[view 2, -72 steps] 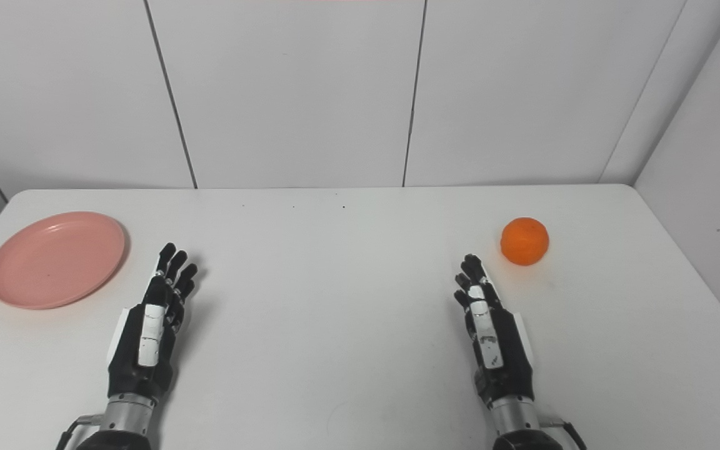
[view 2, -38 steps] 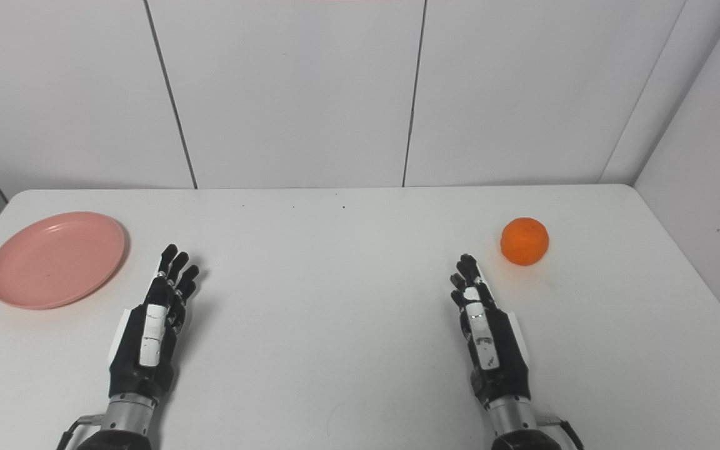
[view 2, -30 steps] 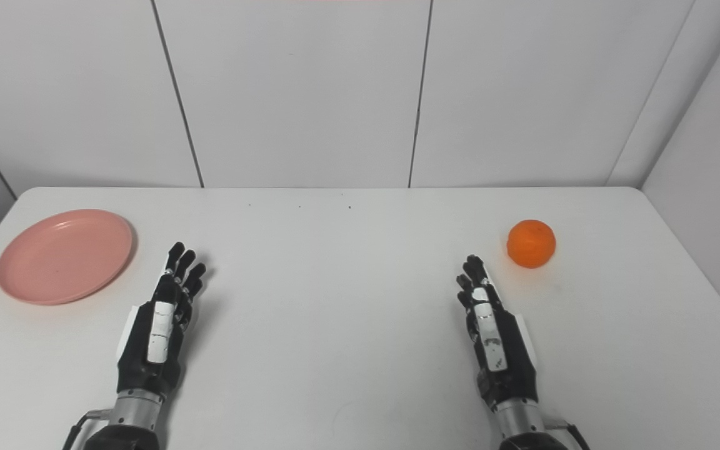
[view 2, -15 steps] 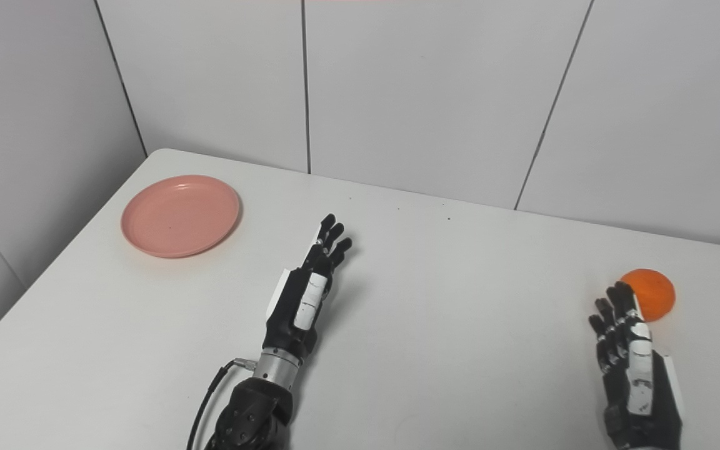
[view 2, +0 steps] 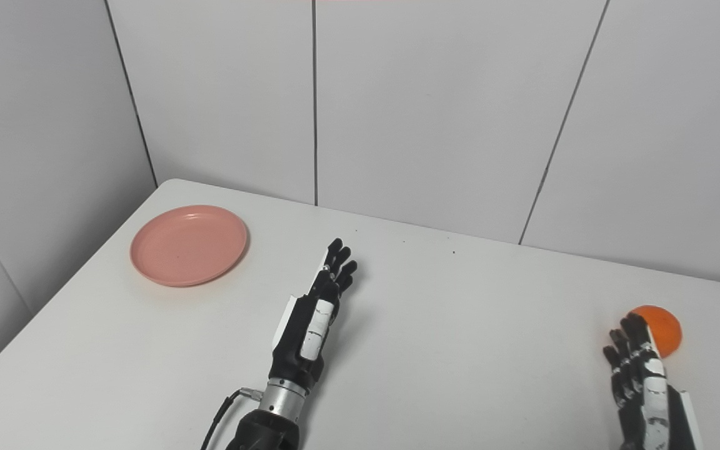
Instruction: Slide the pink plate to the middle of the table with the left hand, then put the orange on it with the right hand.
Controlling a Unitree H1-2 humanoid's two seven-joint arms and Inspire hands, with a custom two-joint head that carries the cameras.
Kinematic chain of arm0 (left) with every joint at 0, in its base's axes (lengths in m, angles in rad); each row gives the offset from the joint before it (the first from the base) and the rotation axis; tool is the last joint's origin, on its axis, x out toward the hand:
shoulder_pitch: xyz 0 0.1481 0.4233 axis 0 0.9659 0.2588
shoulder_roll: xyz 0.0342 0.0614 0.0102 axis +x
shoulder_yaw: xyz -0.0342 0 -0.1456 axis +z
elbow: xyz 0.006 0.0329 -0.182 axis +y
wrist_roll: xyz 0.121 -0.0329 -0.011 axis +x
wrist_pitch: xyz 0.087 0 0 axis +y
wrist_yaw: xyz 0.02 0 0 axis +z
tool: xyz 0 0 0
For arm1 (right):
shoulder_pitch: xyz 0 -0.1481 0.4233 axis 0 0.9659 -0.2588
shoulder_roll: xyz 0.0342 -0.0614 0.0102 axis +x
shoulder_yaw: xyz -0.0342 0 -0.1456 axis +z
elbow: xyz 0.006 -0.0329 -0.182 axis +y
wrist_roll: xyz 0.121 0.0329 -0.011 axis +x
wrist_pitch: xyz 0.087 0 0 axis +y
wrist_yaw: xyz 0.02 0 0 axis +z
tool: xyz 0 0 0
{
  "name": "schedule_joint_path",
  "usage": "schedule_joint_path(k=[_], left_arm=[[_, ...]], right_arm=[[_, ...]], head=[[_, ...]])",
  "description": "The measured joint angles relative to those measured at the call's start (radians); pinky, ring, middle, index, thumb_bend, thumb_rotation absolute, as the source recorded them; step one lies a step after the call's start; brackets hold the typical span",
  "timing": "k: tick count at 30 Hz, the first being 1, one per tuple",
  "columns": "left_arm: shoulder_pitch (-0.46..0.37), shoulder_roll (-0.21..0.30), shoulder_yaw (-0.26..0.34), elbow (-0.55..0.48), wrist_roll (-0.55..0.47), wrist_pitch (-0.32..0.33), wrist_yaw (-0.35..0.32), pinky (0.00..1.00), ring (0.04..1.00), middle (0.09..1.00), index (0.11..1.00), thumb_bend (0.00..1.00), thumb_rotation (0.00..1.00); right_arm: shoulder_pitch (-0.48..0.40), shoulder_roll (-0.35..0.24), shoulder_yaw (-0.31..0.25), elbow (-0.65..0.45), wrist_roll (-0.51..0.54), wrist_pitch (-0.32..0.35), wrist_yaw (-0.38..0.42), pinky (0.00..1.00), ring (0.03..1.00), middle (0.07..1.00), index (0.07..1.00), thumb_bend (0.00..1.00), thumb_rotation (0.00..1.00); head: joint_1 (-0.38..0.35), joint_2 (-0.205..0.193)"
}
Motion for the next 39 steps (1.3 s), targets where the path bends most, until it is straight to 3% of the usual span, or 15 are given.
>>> schedule_joint_path(k=[6, 10, 13, 18, 22, 27, 30, 33, 36, 39], left_arm=[[-0.017, 0.012, 0.004, 0.022, -0.024, -0.012, -0.005, 1.00, 0.961, 0.996, 1.000, 0.82, 0.92], [-0.020, 0.016, 0.011, 0.025, -0.045, -0.017, -0.012, 0.99, 0.933, 0.959, 1.000, 0.79, 0.86], [-0.020, 0.022, 0.013, 0.014, -0.068, -0.006, -0.020, 0.94, 0.890, 0.926, 0.996, 0.80, 0.73], [0.007, 0.087, 0.028, -0.085, -0.118, 0.125, -0.062, 0.87, 0.850, 0.870, 0.930, 0.88, 0.61], [0.005, 0.143, 0.065, -0.124, -0.170, 0.226, -0.076, 0.85, 0.850, 0.857, 0.900, 0.85, 0.60], [-0.070, 0.177, 0.081, -0.171, -0.210, 0.299, -0.096, 0.83, 0.857, 0.873, 0.891, 0.90, 0.61], [-0.141, 0.199, 0.091, -0.195, -0.248, 0.329, -0.123, 0.82, 0.859, 0.877, 0.889, 0.85, 0.63], [-0.198, 0.235, 0.107, -0.190, -0.282, 0.337, -0.164, 0.80, 0.842, 0.857, 0.871, 0.85, 0.63], [-0.247, 0.281, 0.141, -0.161, -0.302, 0.335, -0.192, 0.75, 0.825, 0.837, 0.869, 0.94, 0.62], [-0.282, 0.328, 0.173, -0.108, -0.330, 0.331, -0.216, 0.74, 0.825, 0.835, 0.869, 0.95, 0.61]], right_arm=[[-0.003, 0.010, 0.000, 0.000, -0.030, -0.011, -0.020, 1.00, 0.983, 0.980, 0.950, 0.73, 0.94], [-0.006, 0.014, 0.000, 0.002, -0.039, -0.020, -0.027, 1.00, 0.985, 0.978, 0.951, 0.74, 0.93], [-0.008, 0.017, 0.001, 0.002, -0.040, -0.021, -0.027, 1.00, 0.987, 0.981, 0.958, 0.73, 0.93], [-0.015, 0.025, 0.003, 0.000, -0.041, -0.025, -0.029, 1.00, 0.979, 0.974, 0.949, 0.72, 0.91], [-0.014, 0.024, 0.001, 0.001, -0.041, -0.025, -0.028, 1.00, 0.984, 0.980, 0.958, 0.72, 0.91], [-0.014, 0.025, 0.001, 0.002, -0.041, -0.025, -0.028, 1.00, 0.974, 0.973, 0.958, 0.72, 0.90], [-0.017, 0.029, 0.002, 0.002, -0.039, -0.026, -0.027, 1.00, 0.973, 0.971, 0.954, 0.72, 0.89], [-0.021, 0.033, 0.003, 0.002, -0.038, -0.026, -0.027, 1.00, 0.970, 0.970, 0.952, 0.72, 0.90], [-0.021, 0.033, 0.003, 0.002, -0.039, -0.026, -0.027, 1.00, 0.971, 0.970, 0.951, 0.72, 0.90], [-0.021, 0.033, 0.003, 0.002, -0.039, -0.026, -0.027, 1.00, 0.972, 0.970, 0.952, 0.74, 0.90]], head=[[-0.020, -0.015], [-0.032, -0.020], [-0.035, -0.023], [-0.029, -0.031], [-0.031, -0.035], [-0.034, -0.032], [-0.034, -0.032], [-0.037, -0.028], [-0.038, -0.025], [-0.038, -0.025]])
